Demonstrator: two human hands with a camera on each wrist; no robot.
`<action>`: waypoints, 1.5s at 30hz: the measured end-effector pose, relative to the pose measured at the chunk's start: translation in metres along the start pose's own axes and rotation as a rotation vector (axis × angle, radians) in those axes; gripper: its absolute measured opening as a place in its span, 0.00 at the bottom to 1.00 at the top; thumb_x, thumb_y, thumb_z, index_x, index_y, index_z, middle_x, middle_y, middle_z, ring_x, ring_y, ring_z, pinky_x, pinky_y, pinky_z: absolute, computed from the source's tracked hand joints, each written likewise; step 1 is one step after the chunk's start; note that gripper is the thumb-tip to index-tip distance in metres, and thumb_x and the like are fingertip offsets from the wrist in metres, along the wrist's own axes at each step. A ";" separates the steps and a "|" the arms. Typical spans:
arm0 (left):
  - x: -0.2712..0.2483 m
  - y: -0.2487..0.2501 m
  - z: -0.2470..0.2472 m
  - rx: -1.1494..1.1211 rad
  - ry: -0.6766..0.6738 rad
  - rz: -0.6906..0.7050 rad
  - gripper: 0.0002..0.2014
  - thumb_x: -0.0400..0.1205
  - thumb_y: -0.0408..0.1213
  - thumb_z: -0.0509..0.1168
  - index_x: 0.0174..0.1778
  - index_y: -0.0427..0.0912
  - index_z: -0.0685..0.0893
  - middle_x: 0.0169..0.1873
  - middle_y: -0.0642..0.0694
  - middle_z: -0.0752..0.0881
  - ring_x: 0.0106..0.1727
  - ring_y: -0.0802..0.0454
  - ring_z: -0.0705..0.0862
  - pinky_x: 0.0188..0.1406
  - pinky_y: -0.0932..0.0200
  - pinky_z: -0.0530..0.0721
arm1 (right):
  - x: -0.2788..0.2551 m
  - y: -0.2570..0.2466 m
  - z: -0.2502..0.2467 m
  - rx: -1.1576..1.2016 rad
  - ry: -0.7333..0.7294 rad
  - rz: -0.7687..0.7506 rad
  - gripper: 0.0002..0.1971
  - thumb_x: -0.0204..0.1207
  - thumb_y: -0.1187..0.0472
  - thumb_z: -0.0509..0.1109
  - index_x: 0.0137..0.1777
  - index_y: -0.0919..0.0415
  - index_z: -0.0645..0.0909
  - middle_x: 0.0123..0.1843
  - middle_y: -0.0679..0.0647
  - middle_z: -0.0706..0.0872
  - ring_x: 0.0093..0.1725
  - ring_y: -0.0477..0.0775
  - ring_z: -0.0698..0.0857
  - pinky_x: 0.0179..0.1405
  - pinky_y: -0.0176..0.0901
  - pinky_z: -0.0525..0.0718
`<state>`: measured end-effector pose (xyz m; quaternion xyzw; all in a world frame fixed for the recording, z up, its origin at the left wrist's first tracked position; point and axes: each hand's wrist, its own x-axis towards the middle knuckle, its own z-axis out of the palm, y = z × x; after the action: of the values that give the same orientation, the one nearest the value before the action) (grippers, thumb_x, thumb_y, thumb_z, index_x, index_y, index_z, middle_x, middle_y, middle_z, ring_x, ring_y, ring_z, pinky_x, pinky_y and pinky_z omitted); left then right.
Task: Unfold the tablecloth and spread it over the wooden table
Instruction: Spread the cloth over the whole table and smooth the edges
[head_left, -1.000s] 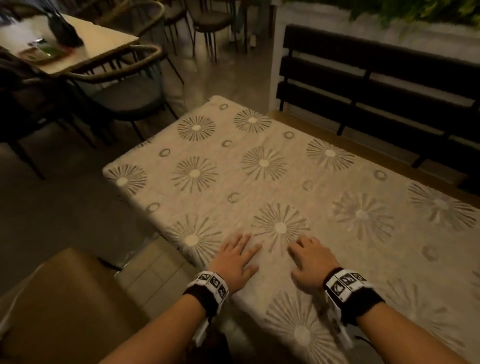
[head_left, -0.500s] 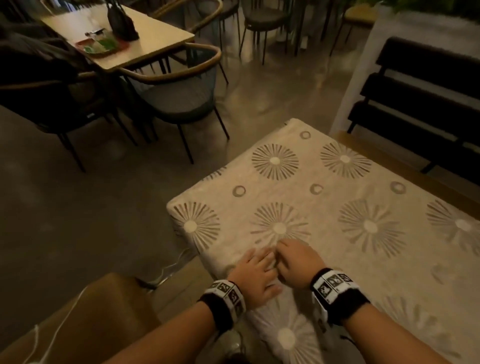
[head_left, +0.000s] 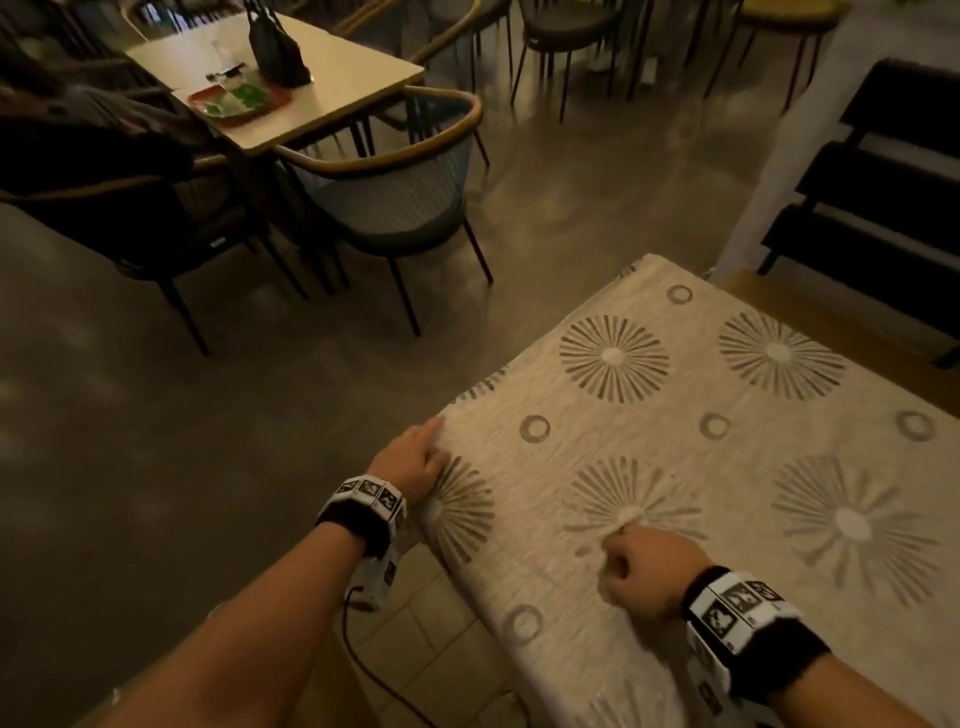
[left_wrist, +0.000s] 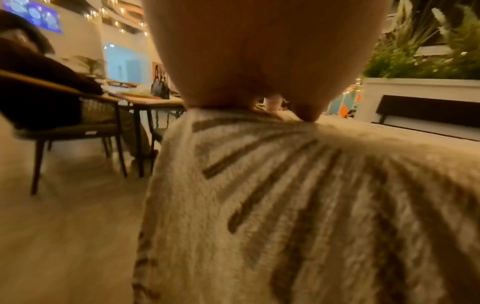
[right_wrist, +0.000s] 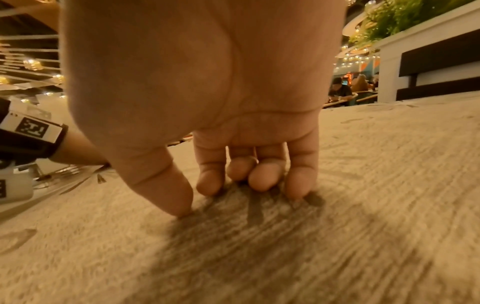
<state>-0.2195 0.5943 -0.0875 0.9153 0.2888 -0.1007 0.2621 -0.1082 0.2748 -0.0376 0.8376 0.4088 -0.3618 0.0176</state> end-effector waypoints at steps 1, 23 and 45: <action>0.005 0.002 0.000 -0.018 -0.033 -0.046 0.27 0.86 0.52 0.53 0.81 0.49 0.64 0.76 0.42 0.73 0.74 0.42 0.74 0.74 0.49 0.70 | 0.000 -0.001 -0.003 0.004 -0.013 0.004 0.16 0.72 0.46 0.65 0.30 0.48 0.63 0.34 0.46 0.68 0.43 0.55 0.73 0.41 0.42 0.68; 0.051 0.087 -0.023 -0.116 -0.181 -0.159 0.28 0.87 0.50 0.56 0.82 0.49 0.60 0.73 0.47 0.72 0.77 0.42 0.70 0.76 0.47 0.65 | 0.002 0.135 -0.035 0.231 0.396 0.479 0.42 0.74 0.30 0.55 0.84 0.44 0.45 0.87 0.55 0.40 0.85 0.64 0.43 0.81 0.67 0.50; 0.227 0.410 0.070 0.605 -0.284 0.716 0.33 0.84 0.61 0.47 0.84 0.58 0.47 0.85 0.44 0.44 0.84 0.36 0.42 0.80 0.35 0.47 | 0.021 0.223 -0.077 0.460 0.385 0.785 0.43 0.73 0.30 0.61 0.84 0.42 0.46 0.87 0.53 0.43 0.84 0.66 0.47 0.80 0.66 0.57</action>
<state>0.2010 0.3793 -0.0496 0.9694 -0.1250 -0.2076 0.0394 0.1015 0.1652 -0.0533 0.9622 -0.0324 -0.2475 -0.1088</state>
